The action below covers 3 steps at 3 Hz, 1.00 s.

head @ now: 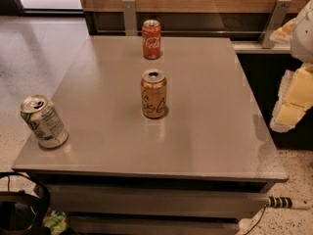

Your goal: Move coke can near 7up can

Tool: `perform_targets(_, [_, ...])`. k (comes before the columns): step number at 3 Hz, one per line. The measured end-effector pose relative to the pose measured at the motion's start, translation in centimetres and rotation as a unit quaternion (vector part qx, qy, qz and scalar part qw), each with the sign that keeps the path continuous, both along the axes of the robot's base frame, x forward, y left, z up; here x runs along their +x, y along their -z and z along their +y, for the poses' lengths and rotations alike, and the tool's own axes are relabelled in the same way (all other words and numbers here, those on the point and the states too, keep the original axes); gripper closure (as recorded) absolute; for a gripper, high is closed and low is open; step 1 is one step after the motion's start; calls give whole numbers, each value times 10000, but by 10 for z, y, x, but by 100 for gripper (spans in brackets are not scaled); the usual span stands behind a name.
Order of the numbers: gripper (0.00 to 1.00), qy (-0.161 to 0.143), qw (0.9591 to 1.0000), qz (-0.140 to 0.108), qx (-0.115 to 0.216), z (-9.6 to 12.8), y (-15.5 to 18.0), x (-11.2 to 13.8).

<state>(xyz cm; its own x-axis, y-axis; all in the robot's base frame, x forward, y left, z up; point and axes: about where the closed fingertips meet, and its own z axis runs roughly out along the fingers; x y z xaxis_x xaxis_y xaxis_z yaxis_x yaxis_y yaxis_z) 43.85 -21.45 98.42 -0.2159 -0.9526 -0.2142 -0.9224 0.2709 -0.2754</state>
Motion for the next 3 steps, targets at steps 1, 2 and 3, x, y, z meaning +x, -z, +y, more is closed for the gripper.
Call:
perform_targets(1, [0, 0, 10000, -1, 0, 0, 0, 0])
perform_targets(2, [0, -48, 9999, -130, 93, 1, -4, 23])
perform_targets(3, [0, -47, 9989, -353, 293, 4, -5, 53])
